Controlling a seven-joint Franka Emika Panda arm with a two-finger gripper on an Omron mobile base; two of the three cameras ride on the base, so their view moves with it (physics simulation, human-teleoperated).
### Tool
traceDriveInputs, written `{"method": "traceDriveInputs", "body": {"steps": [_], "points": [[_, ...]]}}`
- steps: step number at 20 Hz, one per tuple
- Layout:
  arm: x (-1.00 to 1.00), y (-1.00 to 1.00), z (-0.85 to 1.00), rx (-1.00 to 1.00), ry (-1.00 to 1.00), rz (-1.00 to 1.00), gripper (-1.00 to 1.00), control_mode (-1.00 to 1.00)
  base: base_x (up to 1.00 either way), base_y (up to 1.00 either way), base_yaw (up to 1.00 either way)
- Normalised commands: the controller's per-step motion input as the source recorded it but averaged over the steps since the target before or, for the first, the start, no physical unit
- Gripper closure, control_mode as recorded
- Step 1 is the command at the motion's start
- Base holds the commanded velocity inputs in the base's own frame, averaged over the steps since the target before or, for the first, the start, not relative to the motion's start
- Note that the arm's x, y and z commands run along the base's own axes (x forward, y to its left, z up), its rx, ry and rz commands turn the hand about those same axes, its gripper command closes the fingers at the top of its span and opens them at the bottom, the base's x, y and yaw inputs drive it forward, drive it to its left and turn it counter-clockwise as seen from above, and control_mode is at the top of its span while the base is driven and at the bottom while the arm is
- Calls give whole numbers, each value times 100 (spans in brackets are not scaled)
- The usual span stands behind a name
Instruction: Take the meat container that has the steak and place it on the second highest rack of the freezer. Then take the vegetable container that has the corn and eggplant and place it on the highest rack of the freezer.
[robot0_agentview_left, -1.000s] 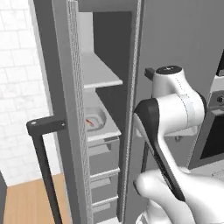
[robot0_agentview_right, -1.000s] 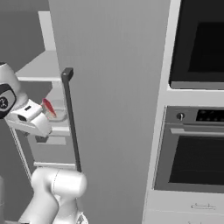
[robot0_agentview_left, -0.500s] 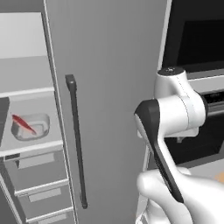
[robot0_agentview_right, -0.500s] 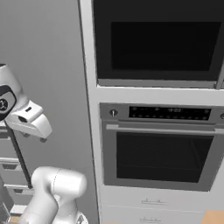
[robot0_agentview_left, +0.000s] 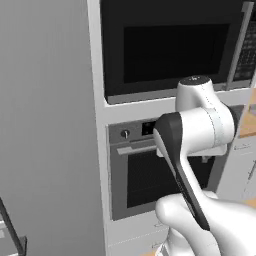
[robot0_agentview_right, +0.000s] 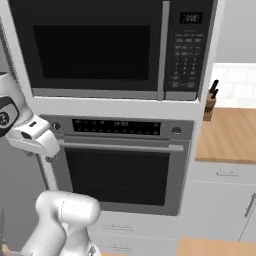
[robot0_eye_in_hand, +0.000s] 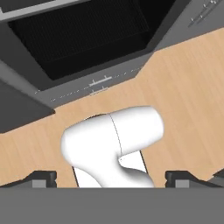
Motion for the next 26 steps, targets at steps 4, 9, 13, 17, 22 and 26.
{"method": "traceDriveInputs", "body": {"steps": [4, 9, 13, 17, 22, 26], "points": [[0, 0, 0, 0, 0, 0, -100, 100, 0, -100, 4], [0, 0, 0, 0, 0, 0, -100, 100, 2, -100, 4], [0, 0, 0, 0, 0, 0, -100, 100, 11, -100, 5], [0, 0, 0, 0, 0, 0, -100, 100, 24, -100, 7], [0, 0, 0, 0, 0, 0, -100, 100, 45, -100, 14], [0, 0, 0, 0, 0, 0, -100, 100, 57, -100, 17]]}}
